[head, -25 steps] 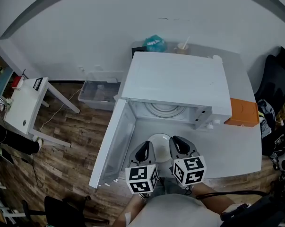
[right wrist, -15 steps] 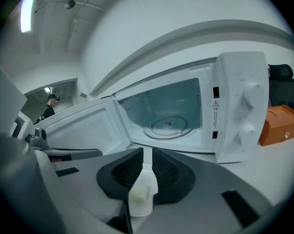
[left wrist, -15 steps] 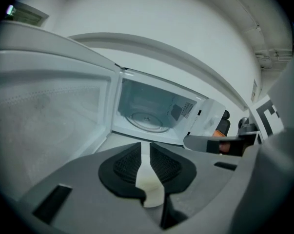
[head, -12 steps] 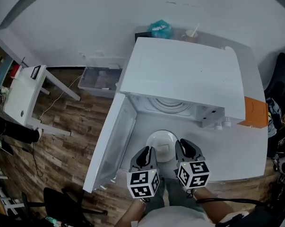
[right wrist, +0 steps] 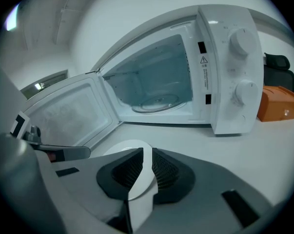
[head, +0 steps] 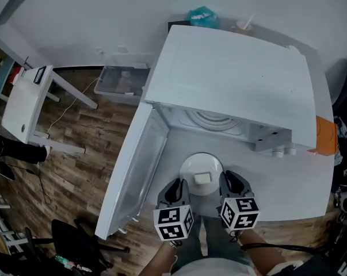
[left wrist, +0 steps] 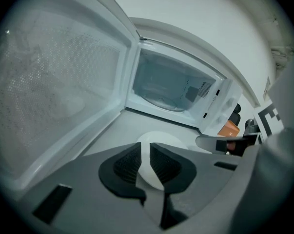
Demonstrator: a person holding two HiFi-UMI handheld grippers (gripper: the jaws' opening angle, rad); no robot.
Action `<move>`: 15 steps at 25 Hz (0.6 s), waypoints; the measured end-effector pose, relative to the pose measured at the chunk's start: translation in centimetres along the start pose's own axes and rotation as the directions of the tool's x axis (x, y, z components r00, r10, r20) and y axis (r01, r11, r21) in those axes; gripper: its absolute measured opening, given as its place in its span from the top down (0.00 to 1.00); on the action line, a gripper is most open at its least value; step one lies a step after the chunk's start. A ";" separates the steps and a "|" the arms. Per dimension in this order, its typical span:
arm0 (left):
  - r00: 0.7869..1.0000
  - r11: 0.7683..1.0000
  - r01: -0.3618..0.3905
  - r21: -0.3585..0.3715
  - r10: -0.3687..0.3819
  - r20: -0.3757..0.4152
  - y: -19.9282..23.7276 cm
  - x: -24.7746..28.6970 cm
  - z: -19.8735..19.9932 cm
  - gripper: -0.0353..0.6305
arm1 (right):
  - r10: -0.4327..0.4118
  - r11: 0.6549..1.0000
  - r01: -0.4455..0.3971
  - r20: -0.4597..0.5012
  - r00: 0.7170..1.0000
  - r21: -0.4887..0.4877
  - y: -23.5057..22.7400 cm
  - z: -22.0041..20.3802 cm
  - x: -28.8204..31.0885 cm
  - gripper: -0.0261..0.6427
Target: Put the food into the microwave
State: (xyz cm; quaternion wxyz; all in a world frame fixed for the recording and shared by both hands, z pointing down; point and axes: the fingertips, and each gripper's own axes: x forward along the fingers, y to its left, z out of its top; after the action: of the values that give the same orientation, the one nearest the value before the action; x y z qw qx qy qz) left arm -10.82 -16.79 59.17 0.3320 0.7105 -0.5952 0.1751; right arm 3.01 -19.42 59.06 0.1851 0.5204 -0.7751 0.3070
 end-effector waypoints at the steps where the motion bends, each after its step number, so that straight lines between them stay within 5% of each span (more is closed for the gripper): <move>1: 1.000 1.000 -0.003 -0.003 0.003 -0.007 0.2 0.1 -0.3 0.88 | 0.000 1.000 0.000 -0.007 1.000 0.000 -0.1 -0.3 0.2 0.90; 15: 0.996 0.997 -0.037 -0.061 0.032 -0.087 1.7 2.1 -2.7 0.87 | -0.006 1.000 0.006 -0.074 0.997 -0.002 -1.0 -2.3 1.8 0.90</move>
State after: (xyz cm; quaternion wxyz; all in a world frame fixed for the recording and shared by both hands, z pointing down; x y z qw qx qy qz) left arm -11.57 -16.63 62.87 0.3765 0.6811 -0.5977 0.1925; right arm 3.12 -19.41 62.14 0.2152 0.5107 -0.7664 0.3249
